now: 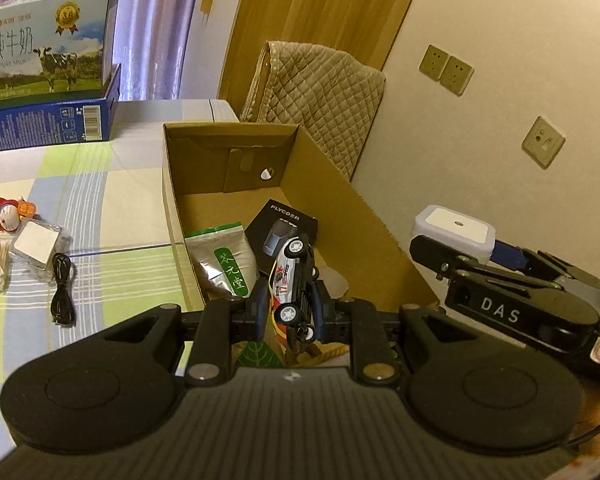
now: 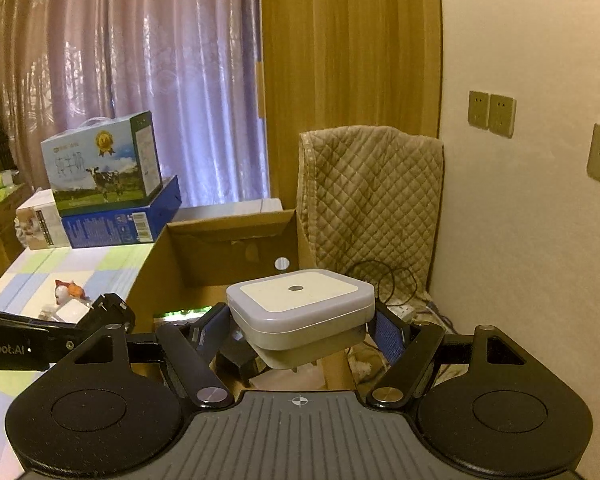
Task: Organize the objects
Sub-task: 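Carry the toy car and night light over the cardboard box with both tools, then open the left tool to drop the car while the right tool releases the night light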
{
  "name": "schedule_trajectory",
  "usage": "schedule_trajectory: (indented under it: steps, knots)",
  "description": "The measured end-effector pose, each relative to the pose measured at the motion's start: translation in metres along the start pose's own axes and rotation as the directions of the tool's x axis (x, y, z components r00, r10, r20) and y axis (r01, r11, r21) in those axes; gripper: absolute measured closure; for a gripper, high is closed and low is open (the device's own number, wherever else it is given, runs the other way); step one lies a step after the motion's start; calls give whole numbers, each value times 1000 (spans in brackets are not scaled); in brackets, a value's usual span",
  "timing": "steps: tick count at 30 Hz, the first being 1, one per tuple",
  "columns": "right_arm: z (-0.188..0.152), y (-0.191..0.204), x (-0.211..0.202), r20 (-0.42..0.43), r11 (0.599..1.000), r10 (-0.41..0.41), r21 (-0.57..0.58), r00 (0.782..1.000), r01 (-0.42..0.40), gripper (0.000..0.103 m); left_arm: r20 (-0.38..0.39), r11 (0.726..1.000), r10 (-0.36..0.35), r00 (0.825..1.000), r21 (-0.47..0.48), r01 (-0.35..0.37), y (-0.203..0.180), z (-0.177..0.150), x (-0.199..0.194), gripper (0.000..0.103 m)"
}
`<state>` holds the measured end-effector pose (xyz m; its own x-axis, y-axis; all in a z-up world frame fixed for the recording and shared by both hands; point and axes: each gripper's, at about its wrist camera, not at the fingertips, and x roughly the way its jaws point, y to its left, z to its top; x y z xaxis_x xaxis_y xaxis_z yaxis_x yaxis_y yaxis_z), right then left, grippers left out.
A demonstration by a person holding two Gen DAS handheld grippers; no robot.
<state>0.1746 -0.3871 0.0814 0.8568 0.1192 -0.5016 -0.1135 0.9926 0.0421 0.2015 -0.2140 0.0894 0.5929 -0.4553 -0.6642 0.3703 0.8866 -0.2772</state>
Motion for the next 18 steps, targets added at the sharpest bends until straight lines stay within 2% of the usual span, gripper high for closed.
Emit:
schedule_trajectory:
  steps: [2, 3, 4, 5, 18]
  knots:
    - [0, -1, 5, -4, 1000, 4, 5, 1000, -4, 31, -11, 1000, -4, 1000, -5, 4, 3, 2, 7, 85]
    - [0, -2, 7, -6, 1000, 6, 8, 1000, -6, 31, -11, 1000, -8, 1000, -12, 8, 4, 3, 10, 80]
    - [0, -3, 10, -9, 1000, 8, 11, 1000, -8, 31, -9, 1000, -8, 1000, -20, 8, 7, 4, 13, 69]
    - [-1, -3, 11, -13, 1000, 9, 14, 1000, -9, 31, -9, 1000, 1, 1000, -21, -1, 9, 5, 16, 67]
    - [-4, 1, 13, -35, 999, 41, 24, 999, -41, 31, 22, 999, 52, 998, -14, -52, 27, 4, 1, 66]
